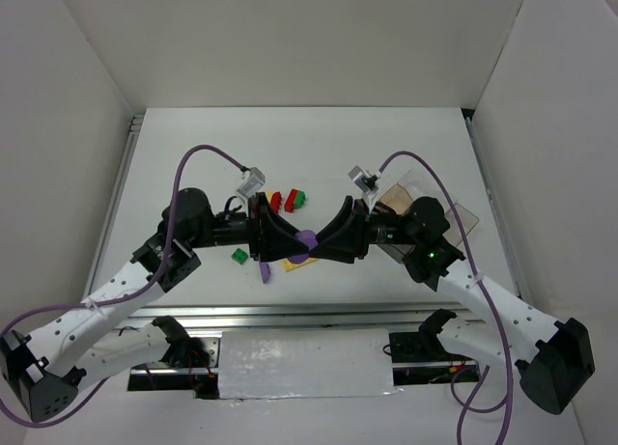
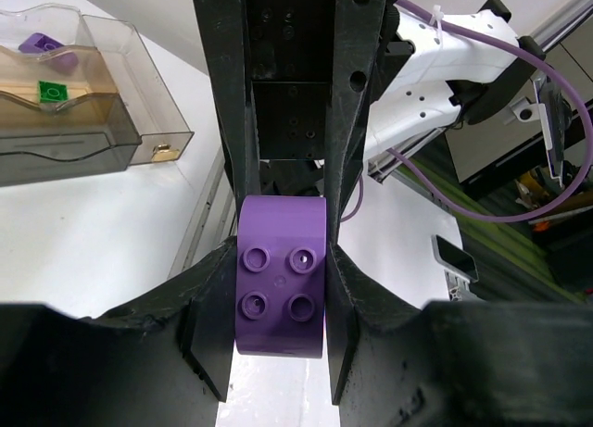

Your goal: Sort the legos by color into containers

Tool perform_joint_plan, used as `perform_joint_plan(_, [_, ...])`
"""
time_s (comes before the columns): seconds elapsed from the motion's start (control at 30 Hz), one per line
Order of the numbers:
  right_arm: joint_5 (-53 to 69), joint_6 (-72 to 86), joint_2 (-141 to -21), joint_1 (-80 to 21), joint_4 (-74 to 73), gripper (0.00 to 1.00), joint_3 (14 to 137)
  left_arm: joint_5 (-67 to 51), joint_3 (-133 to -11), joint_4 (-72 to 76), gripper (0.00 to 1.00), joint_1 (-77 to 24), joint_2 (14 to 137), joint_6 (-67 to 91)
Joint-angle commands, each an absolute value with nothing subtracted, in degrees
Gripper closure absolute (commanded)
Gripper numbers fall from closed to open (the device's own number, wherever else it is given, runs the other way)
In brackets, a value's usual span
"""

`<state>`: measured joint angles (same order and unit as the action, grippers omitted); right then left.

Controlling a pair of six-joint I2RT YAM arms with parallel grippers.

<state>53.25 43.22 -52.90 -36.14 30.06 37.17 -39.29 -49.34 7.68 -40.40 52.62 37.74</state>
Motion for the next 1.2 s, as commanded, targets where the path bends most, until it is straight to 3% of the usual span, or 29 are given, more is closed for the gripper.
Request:
perform_joint_plan(0.0, [50.9,40.6,-51.5,-36.5,30.8,1.0,39.3,-40.0,-49.3,9.3,0.92,-40.2,51.2,36.7])
perform_joint_plan(0.07, [50.9,40.4,-51.7,-36.4,31.2,1.0,39.2,-40.1,-49.4,9.2,0.86,-40.2,51.3,36.6])
perform_joint_plan(0.17, [50.5,40.2,-52.0,-36.4,31.4,1.0,39.2,-38.5,-49.7,8.1,0.49,-40.2,51.7,36.3])
perform_joint_plan(0.2, [50.4,39.8,-52.3,-36.5,30.4,1.0,39.5,-36.9,-49.7,7.7,0.14,-40.2,51.7,36.4])
perform_joint_plan(0.23, [50.1,39.6,-52.5,-36.4,29.9,1.0,39.6,-36.0,-49.8,7.2,0.01,-40.3,51.8,36.5])
perform_joint_plan(0.57, [40.5,40.3,-54.8,-31.7,22.1,1.0,39.6,-13.5,-59.4,-3.1,0.01,-40.3,51.8,35.1])
perform_joint_plan(0.73, [9.2,41.4,-53.0,-23.3,-4.4,1.0,44.5,9.5,-62.1,-18.2,0.01,-40.3,48.8,38.3])
perform_joint_plan(0.8, [2.2,42.2,-53.4,-16.9,-10.7,1.0,45.2,18.4,-61.4,-23.4,0.01,-40.3,49.0,40.6])
perform_joint_plan(0.93, [-3.2,41.0,-61.2,-5.1,-16.4,1.0,48.4,22.8,-56.4,-29.4,0.0,-40.3,49.1,43.7])
perform_joint_plan(1.17, [-9.3,38.8,-74.1,3.6,-20.6,1.0,59.1,20.7,-49.0,-30.1,0.0,-40.3,49.6,45.9])
